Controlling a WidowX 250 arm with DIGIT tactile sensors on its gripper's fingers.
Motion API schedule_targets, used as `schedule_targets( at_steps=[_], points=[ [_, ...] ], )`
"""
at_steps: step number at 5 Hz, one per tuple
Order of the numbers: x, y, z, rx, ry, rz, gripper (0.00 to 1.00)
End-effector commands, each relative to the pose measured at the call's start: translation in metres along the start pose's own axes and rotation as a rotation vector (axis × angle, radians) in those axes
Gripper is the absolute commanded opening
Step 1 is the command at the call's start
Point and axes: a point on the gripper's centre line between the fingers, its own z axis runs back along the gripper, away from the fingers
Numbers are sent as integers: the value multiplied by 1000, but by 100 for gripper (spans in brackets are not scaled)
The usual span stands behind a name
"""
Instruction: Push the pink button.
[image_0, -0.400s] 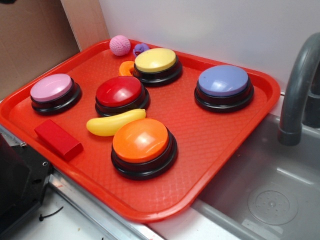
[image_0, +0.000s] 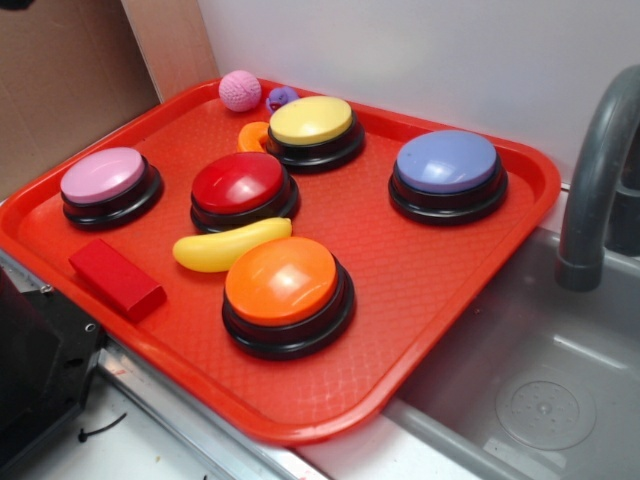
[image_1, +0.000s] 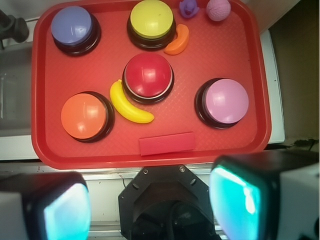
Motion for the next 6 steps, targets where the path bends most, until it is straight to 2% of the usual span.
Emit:
schedule_targets(
  at_steps=[1,2,3,5,6],
  points=[
    [65,77,-63,57,47,374,100],
    [73,91,-109,78,38,485,100],
    [65,106,-143,93,62,543,100],
    [57,139,-169,89,70,552,100],
    [60,142,-175,107,83,534,100]
  ],
)
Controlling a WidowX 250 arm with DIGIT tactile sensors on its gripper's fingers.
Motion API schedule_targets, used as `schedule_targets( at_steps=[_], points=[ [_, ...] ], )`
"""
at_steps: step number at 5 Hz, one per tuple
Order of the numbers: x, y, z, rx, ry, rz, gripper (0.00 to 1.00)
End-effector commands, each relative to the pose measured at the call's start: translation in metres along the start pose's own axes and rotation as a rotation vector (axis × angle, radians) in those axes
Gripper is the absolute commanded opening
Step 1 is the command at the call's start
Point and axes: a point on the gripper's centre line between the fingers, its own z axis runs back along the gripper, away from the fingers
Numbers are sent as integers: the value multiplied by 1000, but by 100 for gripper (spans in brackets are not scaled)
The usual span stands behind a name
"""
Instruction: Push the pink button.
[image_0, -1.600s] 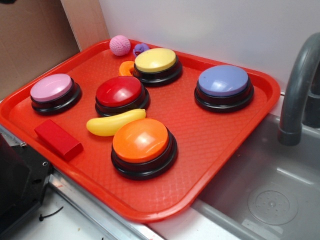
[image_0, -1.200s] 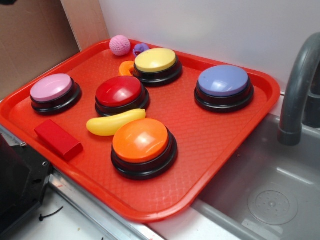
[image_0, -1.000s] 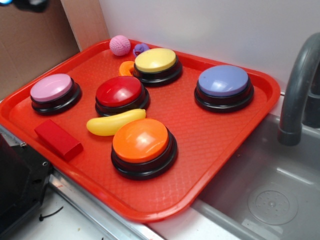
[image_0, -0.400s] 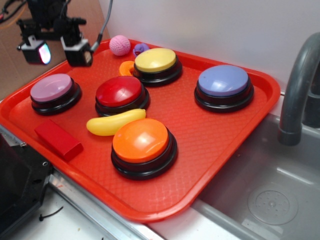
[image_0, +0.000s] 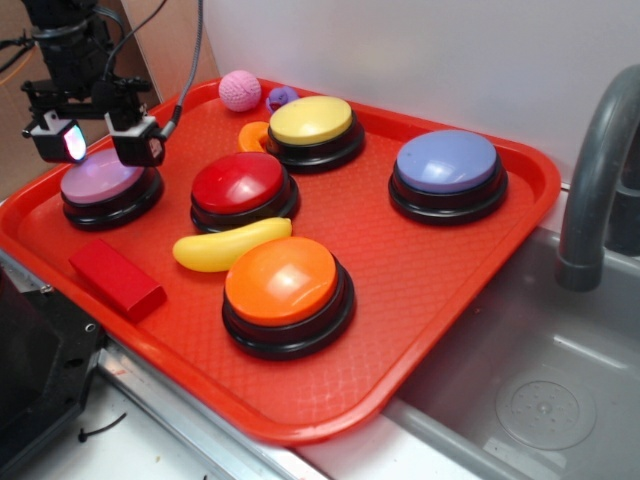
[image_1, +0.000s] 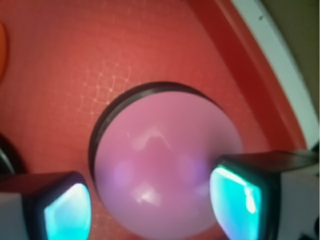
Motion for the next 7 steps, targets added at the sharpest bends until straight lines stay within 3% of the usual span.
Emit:
schedule_targets(
  at_steps=[1,3,7],
  points=[
    [11,6,-8,34,-10,-11,100],
    [9,5,-12,42,6,-8,100],
    [16,3,28,25,-73,-57,100]
  ],
)
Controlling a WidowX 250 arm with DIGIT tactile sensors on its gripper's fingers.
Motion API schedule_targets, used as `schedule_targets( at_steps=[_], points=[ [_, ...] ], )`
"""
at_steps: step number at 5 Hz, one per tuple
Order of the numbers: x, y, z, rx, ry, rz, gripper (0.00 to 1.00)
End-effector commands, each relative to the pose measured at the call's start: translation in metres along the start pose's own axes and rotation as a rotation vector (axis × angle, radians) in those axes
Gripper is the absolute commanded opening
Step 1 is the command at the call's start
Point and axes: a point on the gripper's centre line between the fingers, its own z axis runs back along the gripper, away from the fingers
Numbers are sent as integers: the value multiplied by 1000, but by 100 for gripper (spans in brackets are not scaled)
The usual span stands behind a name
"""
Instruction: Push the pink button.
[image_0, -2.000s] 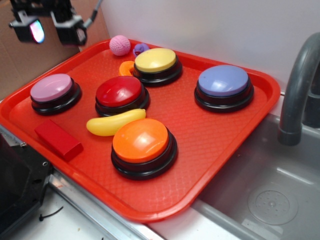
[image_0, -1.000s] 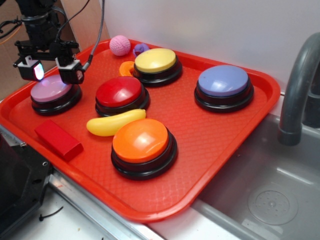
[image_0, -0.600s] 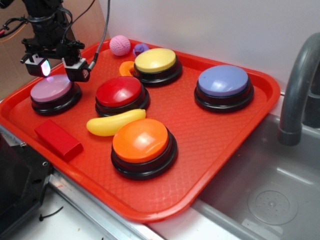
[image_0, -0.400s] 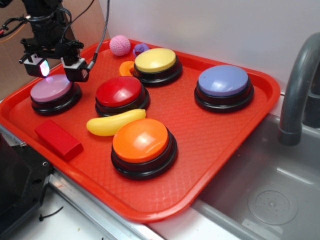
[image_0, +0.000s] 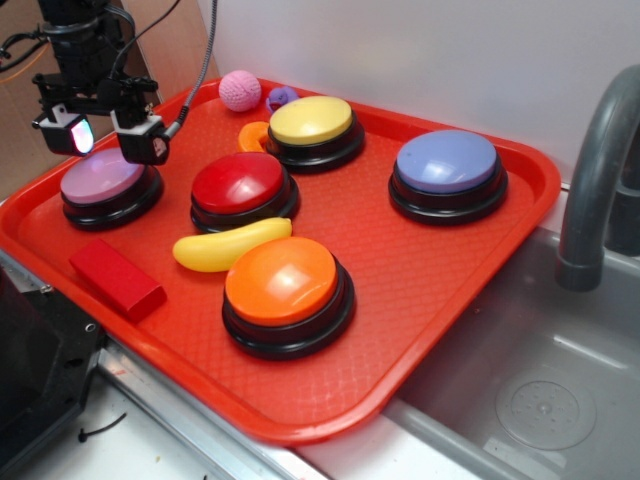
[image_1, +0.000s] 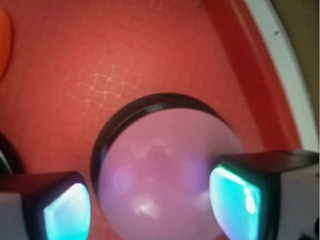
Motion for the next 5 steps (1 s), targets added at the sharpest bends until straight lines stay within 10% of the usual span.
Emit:
schedule_targets(
  at_steps=[1,5],
  points=[
    [14,8,32,-33,-55,-7,100],
    [5,8,66,-4,-74,-6,100]
  ],
)
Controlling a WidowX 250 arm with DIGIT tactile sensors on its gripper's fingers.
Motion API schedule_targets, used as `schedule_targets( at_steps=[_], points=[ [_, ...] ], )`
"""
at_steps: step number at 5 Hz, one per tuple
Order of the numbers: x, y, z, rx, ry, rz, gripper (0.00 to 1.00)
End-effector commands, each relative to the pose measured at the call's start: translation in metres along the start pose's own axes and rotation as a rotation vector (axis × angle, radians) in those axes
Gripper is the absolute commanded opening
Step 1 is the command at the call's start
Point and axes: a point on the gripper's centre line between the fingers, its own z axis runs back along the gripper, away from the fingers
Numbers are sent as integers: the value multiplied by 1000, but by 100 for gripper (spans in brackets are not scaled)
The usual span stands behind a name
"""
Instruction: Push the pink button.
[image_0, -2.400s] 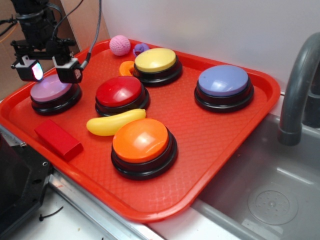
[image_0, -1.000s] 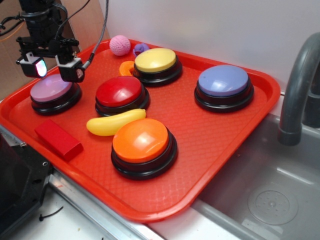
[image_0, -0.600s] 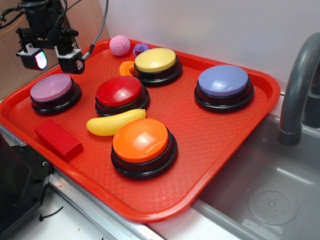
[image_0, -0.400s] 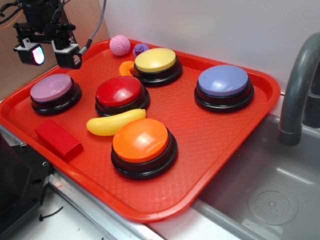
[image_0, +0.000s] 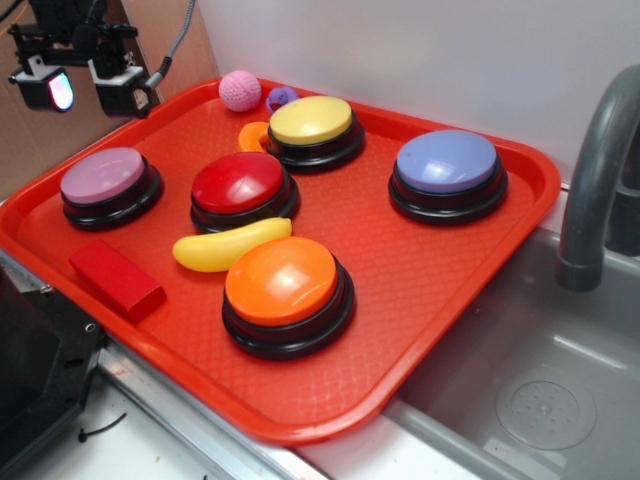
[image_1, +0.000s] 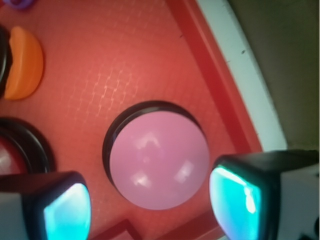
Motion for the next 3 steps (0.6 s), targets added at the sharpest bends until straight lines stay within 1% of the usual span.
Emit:
schedule_targets(
  at_steps=[1,2,3],
  points=[
    [2,7,32,-3,-96,17,100],
    [-1,6,39,8,-96,15,100],
    [-4,3,47,22,-112,13,100]
  ],
)
